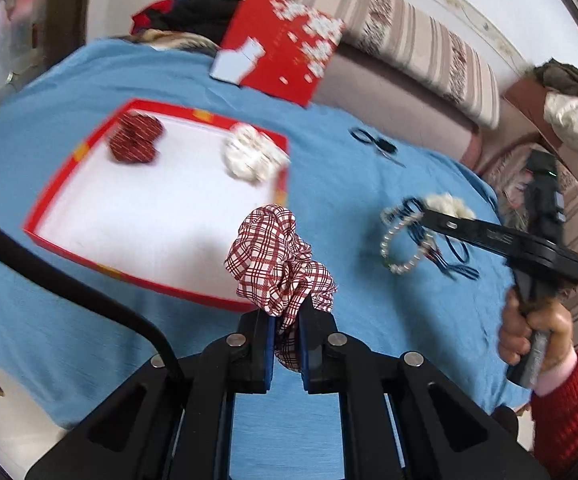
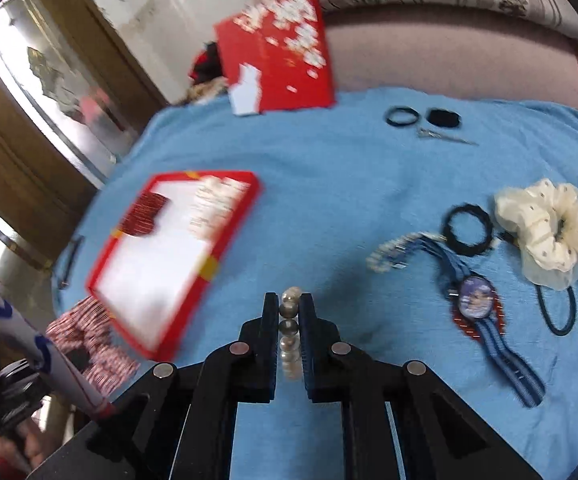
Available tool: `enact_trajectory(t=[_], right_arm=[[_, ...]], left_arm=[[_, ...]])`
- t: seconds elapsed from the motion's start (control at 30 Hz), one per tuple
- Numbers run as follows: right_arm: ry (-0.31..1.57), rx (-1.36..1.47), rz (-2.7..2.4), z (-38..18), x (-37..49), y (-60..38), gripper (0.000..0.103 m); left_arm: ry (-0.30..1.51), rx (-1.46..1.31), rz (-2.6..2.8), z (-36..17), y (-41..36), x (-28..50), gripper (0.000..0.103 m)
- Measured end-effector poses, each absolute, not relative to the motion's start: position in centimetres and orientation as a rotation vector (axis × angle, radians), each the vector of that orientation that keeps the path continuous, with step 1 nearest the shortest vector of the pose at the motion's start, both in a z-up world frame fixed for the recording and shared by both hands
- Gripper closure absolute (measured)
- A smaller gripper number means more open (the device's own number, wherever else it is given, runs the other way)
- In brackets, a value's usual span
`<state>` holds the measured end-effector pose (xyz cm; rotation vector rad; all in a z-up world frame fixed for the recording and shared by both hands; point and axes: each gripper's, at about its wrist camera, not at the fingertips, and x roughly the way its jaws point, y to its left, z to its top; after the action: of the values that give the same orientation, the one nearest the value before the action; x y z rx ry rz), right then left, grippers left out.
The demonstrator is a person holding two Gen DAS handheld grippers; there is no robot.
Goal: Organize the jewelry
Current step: 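Carry the checked scrunchie and pearl bracelet over the red tray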
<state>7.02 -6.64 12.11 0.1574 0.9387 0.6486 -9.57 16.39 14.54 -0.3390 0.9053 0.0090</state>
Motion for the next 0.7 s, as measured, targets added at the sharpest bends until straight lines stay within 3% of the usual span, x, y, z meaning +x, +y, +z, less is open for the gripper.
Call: enact_trajectory(t=[0.23,0.7], right_arm=[[0.903,0.167,0.743,15.3,5.5,-1.1,0.092],[0.980,0.085,0.783,12.6,8.3,11.7,0.092]], left_arm=[[0.893,-0.308,0.128,15.6,23.7,-8.1,0.094],[1.036,-0.392,0.264,8.6,33.0,-2.9,0.092]])
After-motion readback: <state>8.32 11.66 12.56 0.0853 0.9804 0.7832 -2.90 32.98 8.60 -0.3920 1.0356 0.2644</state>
